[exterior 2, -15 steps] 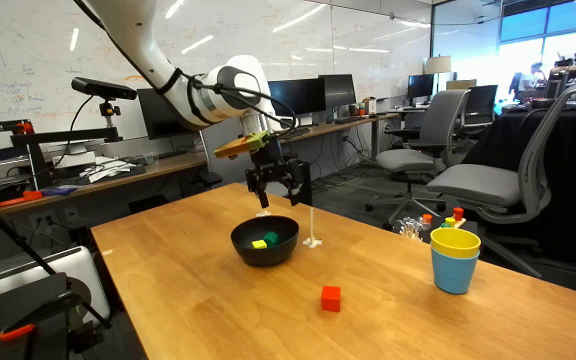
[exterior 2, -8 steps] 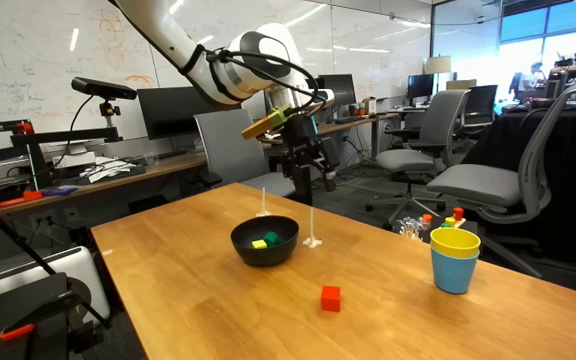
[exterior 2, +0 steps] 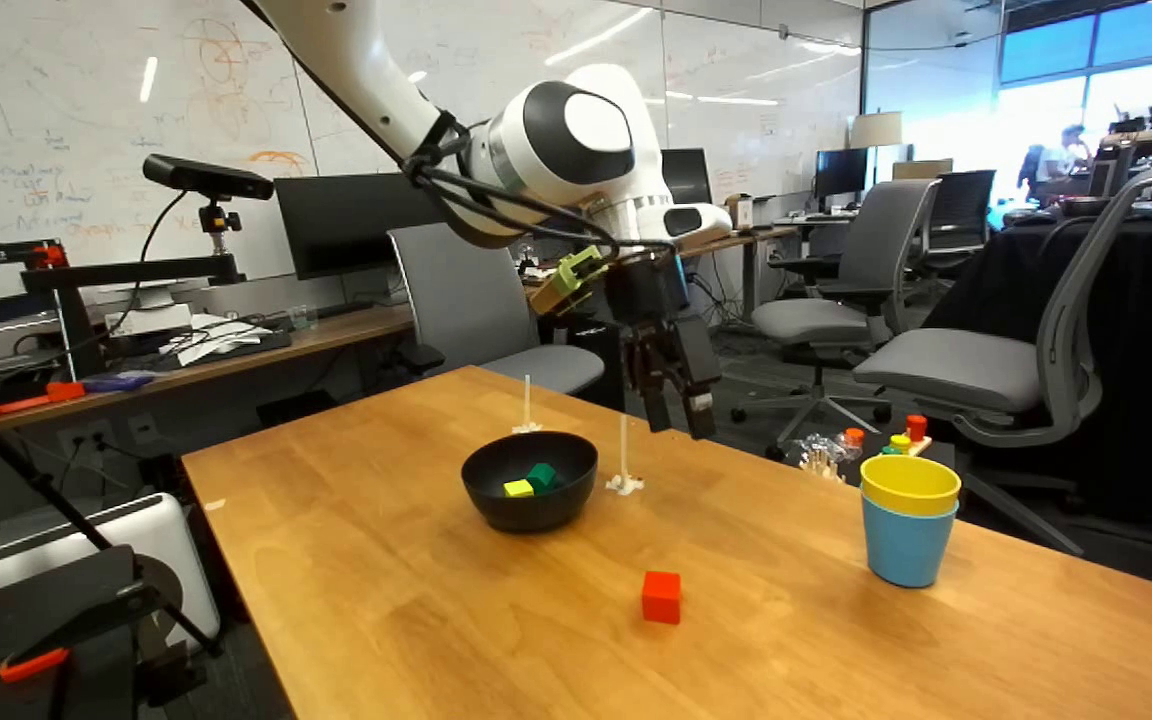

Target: Put the yellow, green and orange blocks inside the black bowl

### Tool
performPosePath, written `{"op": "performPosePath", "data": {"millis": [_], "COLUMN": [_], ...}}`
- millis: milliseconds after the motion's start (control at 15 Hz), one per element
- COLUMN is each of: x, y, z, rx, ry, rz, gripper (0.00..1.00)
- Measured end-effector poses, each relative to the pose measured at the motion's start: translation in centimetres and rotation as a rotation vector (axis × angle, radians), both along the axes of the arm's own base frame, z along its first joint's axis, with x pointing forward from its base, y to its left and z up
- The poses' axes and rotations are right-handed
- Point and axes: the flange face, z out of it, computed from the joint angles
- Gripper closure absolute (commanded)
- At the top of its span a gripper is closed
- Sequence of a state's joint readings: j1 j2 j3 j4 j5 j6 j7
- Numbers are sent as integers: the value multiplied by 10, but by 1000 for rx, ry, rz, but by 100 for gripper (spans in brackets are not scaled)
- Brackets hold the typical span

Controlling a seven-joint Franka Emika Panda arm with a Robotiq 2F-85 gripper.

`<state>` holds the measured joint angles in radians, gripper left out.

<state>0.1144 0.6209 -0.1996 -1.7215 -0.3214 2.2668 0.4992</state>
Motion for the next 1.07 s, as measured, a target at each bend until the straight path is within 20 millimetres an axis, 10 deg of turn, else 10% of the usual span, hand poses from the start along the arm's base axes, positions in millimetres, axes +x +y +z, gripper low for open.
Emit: {"op": "performPosePath", "data": {"millis": [1067], "x": [-23], "y": [-46], "z": [-58], "rx": [-13], "ry": [16], "rz": [-388], "gripper": [0]}}
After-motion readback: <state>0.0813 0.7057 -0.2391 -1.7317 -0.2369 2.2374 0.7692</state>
